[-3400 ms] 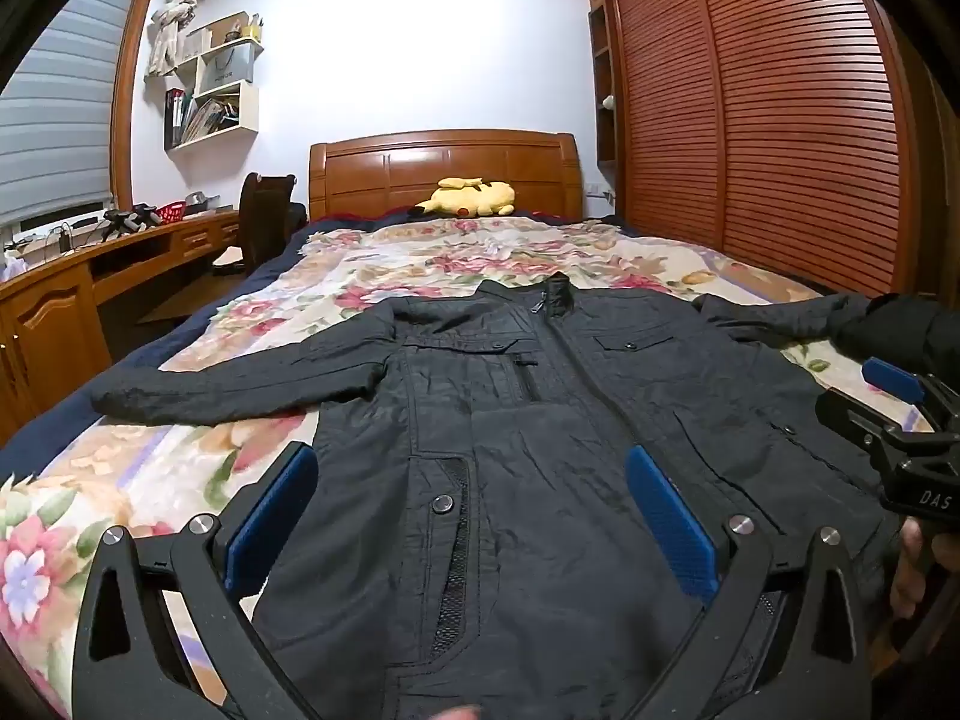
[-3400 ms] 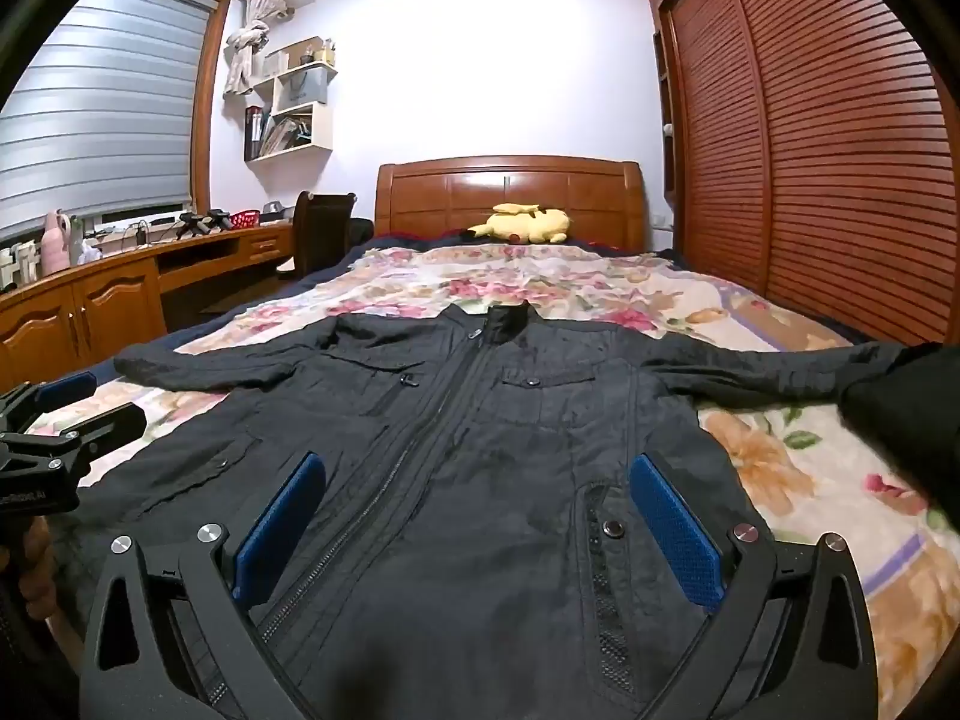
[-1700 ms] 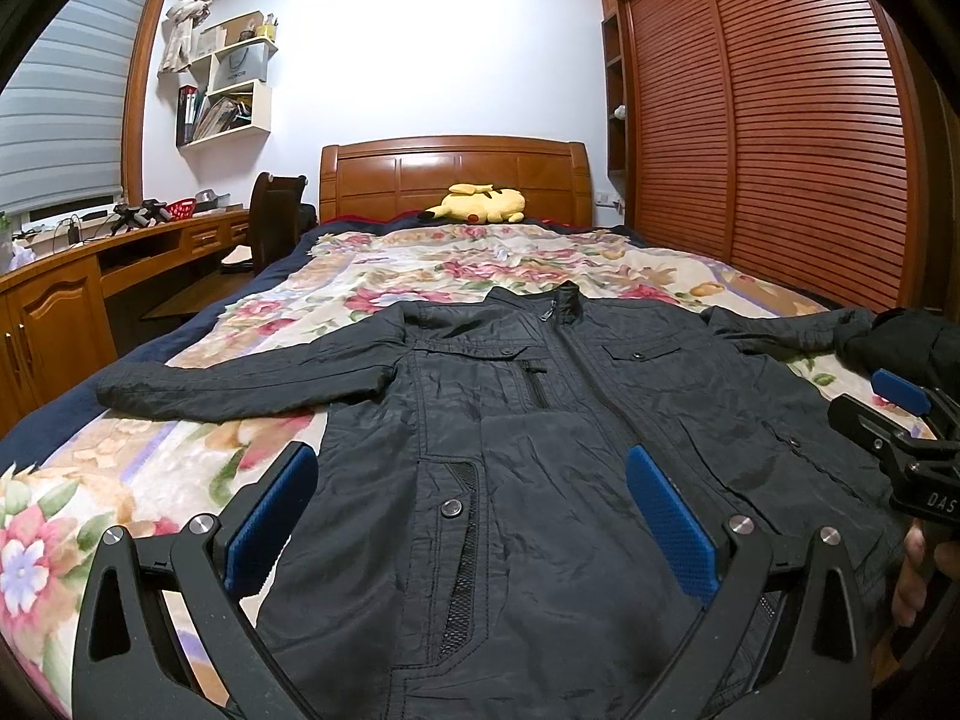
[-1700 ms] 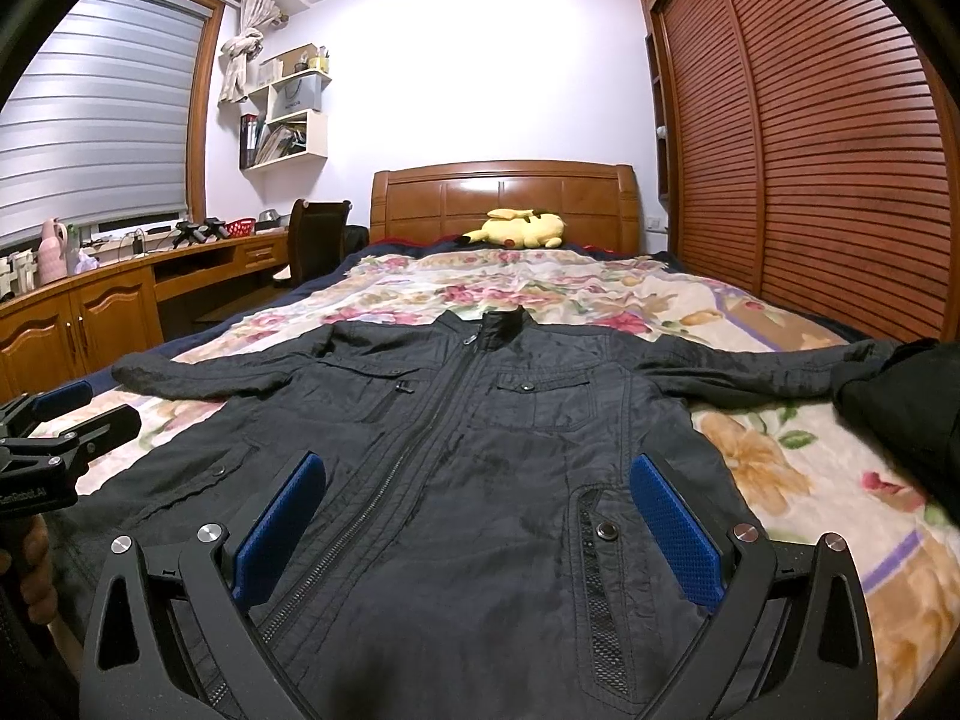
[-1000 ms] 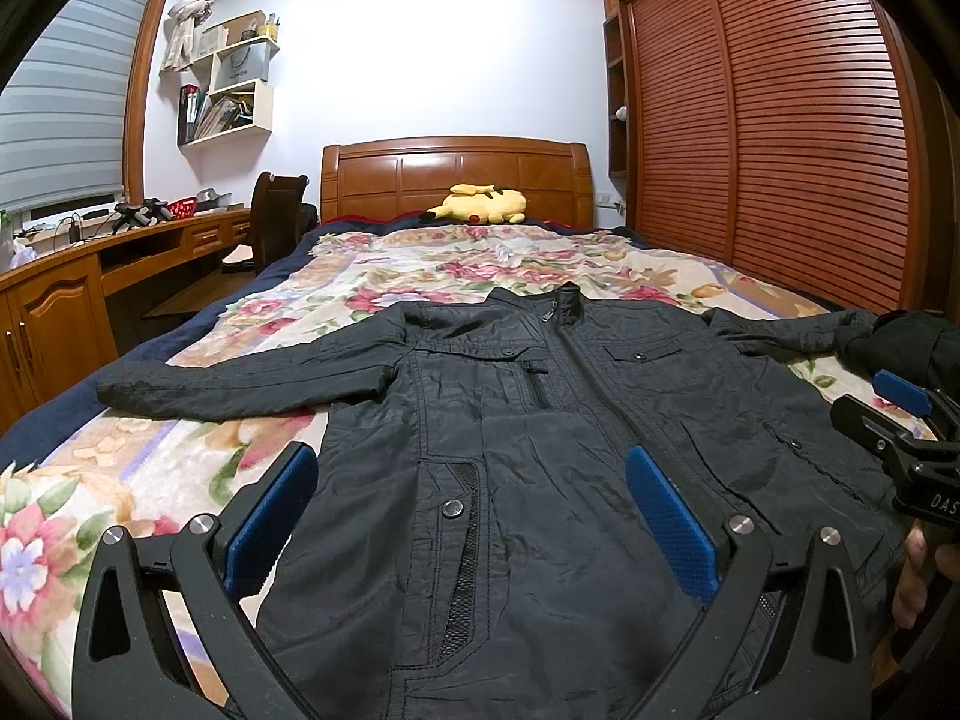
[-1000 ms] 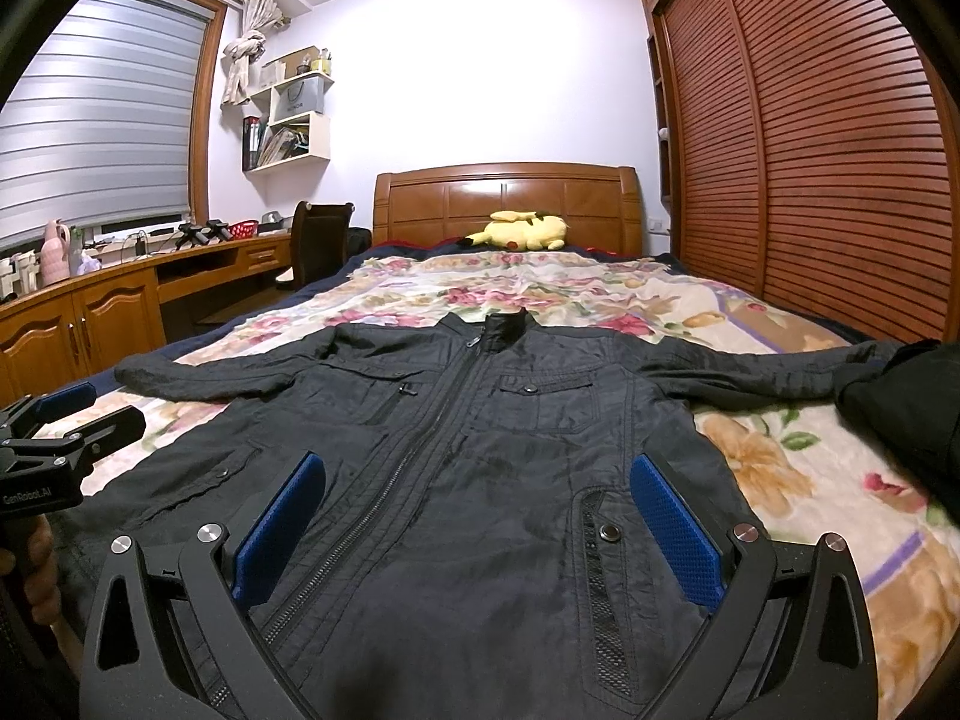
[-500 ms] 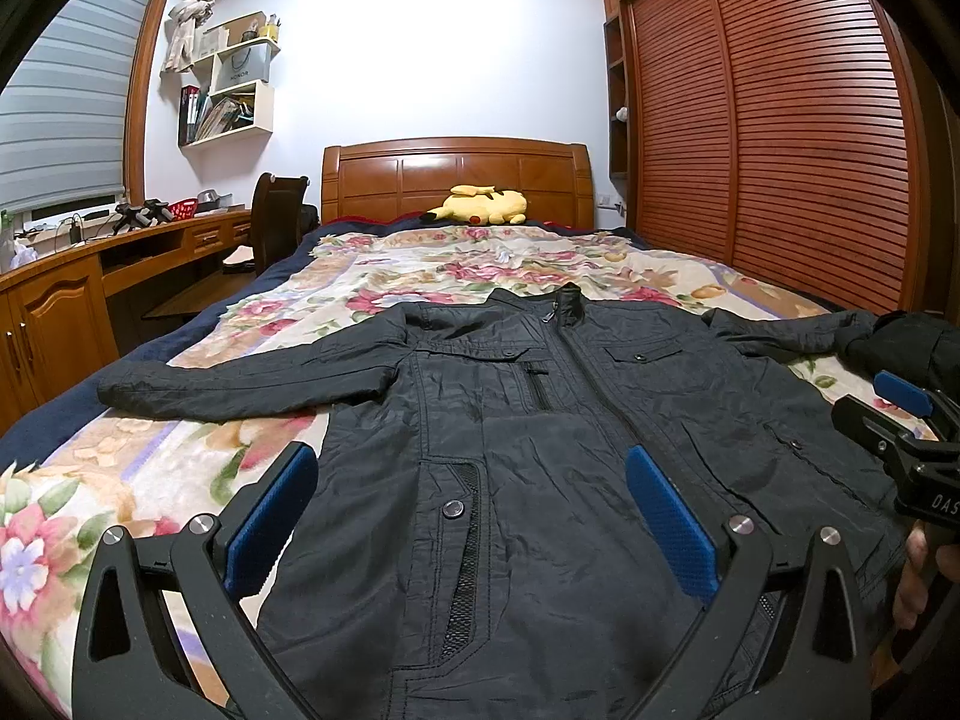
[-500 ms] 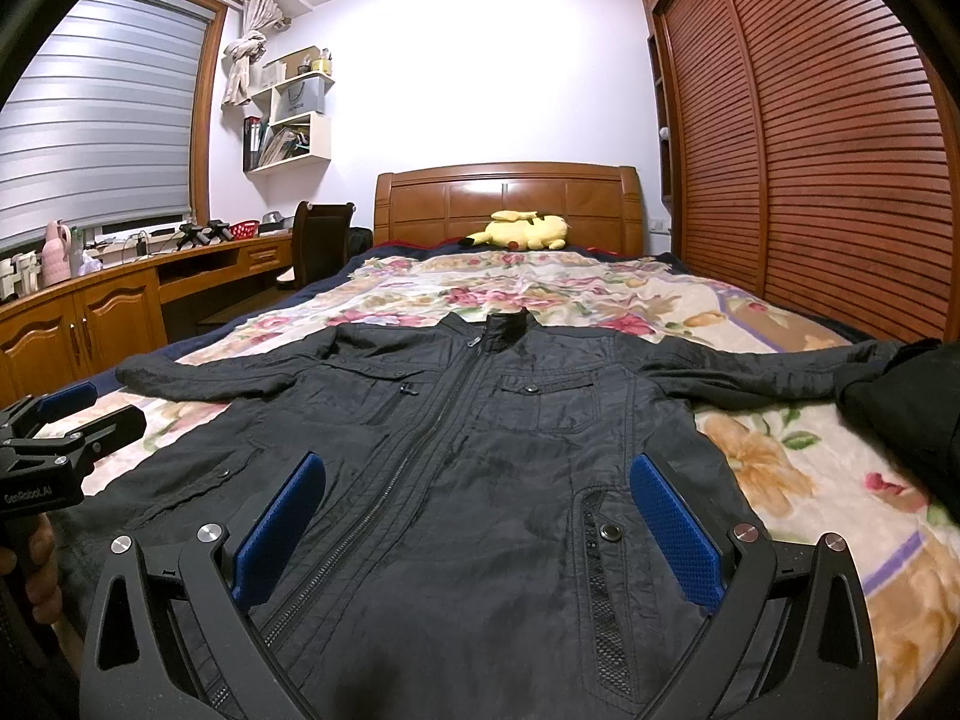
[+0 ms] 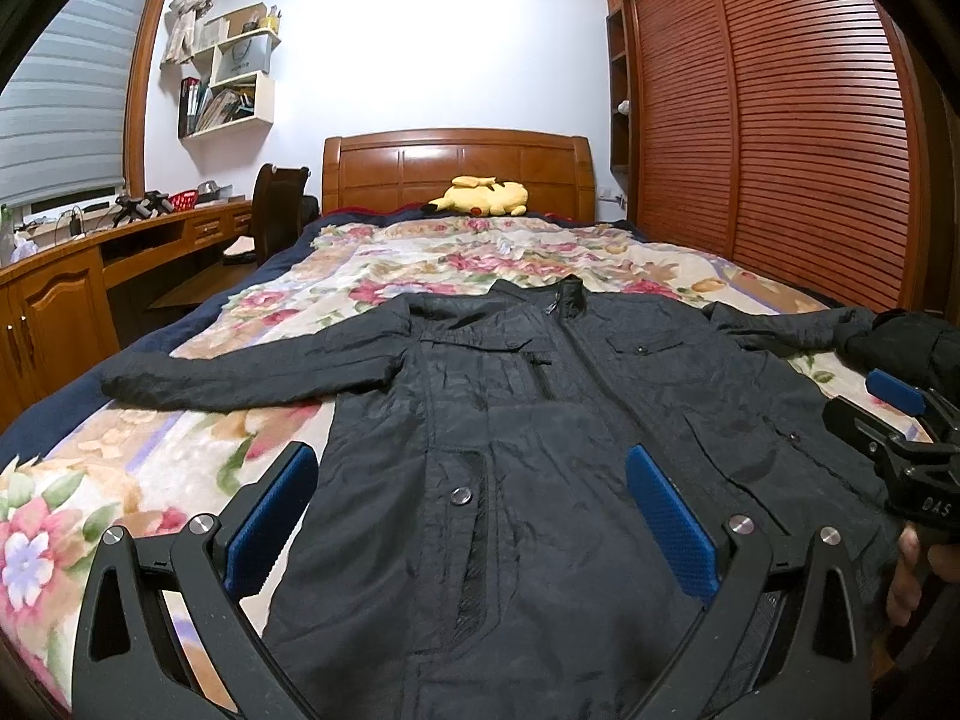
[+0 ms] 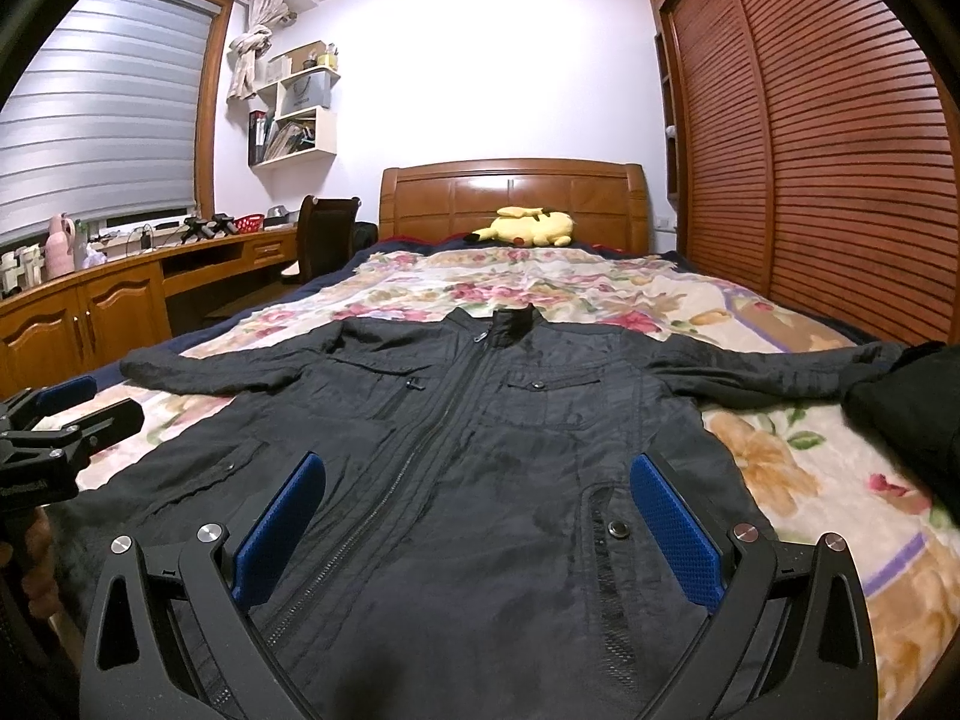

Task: Fold large clothes
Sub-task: 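Move the left tool to the sleeve cuff nearest it and grasp it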

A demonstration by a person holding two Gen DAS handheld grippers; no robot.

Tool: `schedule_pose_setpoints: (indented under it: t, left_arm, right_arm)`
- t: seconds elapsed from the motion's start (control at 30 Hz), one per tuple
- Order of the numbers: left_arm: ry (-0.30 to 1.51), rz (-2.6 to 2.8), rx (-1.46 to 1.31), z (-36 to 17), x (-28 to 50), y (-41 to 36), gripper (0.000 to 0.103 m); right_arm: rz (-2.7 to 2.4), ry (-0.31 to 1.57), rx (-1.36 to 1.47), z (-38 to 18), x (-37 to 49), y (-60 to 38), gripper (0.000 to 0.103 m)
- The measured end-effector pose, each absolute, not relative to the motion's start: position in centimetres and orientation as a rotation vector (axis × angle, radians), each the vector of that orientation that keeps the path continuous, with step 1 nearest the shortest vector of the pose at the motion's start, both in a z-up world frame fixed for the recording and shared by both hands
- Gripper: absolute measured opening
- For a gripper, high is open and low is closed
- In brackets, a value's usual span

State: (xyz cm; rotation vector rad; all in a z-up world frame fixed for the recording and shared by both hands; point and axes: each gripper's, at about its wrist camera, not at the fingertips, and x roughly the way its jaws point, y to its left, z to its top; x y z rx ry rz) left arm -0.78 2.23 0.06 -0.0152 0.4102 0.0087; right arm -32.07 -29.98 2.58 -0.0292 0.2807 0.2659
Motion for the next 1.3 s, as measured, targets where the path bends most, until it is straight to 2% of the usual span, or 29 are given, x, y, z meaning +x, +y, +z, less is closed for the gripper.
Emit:
schedule_pose_setpoints:
  t: [0.6, 1.3]
  left_arm:
    - [0.478, 0.050, -0.047, 1.5, -0.8, 8.9, 0.103]
    - [0.558, 0.110, -0.099, 0.1, 3.6, 22.8, 0.101]
  right_arm:
    - [0.367, 0.292, -0.040, 4.0, -30.2, -27.9, 0.101]
    - [0.498, 0.329, -0.102, 4.7, -22.1, -21.6, 0.101]
